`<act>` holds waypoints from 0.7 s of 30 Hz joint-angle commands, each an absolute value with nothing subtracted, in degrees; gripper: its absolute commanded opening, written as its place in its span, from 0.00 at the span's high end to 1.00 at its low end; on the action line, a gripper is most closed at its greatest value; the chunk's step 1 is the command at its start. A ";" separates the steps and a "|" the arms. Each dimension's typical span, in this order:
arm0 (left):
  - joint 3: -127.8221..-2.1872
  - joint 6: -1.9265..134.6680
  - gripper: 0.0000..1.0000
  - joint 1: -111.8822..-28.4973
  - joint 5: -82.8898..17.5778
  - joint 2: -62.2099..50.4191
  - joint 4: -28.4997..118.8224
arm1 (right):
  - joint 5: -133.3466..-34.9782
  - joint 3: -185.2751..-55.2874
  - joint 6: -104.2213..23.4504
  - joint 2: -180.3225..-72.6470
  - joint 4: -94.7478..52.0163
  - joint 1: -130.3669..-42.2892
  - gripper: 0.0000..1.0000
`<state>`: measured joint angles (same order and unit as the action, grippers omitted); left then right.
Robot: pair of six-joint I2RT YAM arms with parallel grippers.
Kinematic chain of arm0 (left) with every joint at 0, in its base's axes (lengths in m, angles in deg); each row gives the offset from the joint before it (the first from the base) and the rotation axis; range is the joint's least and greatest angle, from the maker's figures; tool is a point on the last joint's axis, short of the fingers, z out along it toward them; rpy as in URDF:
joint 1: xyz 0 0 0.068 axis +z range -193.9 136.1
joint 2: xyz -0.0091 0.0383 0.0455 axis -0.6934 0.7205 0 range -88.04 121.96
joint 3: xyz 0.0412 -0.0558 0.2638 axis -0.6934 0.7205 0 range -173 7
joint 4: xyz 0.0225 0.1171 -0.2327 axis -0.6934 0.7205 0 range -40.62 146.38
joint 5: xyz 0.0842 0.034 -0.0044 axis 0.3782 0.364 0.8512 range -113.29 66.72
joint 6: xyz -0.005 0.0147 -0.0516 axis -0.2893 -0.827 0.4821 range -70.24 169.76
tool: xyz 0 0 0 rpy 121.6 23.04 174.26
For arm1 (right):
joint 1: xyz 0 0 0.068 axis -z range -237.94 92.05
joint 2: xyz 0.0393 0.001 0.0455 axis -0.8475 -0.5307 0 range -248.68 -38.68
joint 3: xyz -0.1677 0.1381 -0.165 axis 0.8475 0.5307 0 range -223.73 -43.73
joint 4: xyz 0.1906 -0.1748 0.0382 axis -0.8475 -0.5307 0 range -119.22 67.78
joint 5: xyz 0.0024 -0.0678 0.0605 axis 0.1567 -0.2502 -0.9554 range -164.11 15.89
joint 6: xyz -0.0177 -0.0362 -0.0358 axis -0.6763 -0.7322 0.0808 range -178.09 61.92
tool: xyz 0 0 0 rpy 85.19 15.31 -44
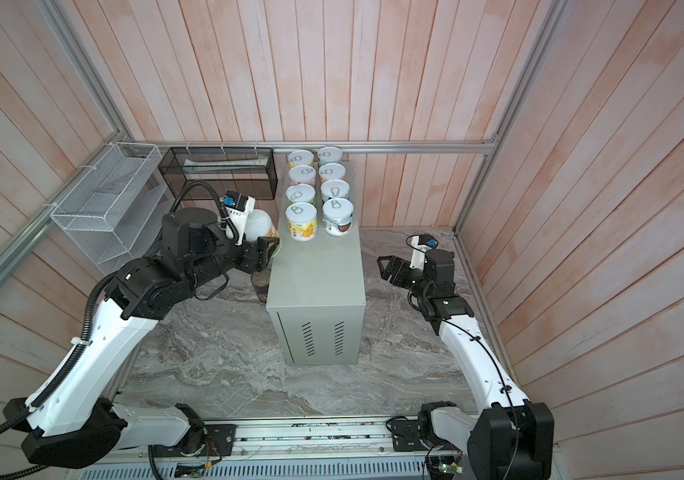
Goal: Place and organize the canned foods onto the counter
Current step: 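Lift the white-lidded can up over the cabinet top with the left gripper, then carry the white-lidded can toward the front of the yellow can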
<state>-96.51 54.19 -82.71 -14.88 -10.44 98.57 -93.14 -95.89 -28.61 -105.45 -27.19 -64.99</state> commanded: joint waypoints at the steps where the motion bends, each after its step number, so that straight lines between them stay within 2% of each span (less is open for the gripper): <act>1: -100.14 51.63 1.00 -83.94 -13.69 -9.20 95.30 | -90.39 -98.70 -31.00 -105.51 -30.31 -64.47 0.15; 21: -105.95 52.85 1.00 -88.20 -14.25 -0.80 97.20 | -91.25 -97.51 -30.45 -103.13 -29.09 -64.19 0.14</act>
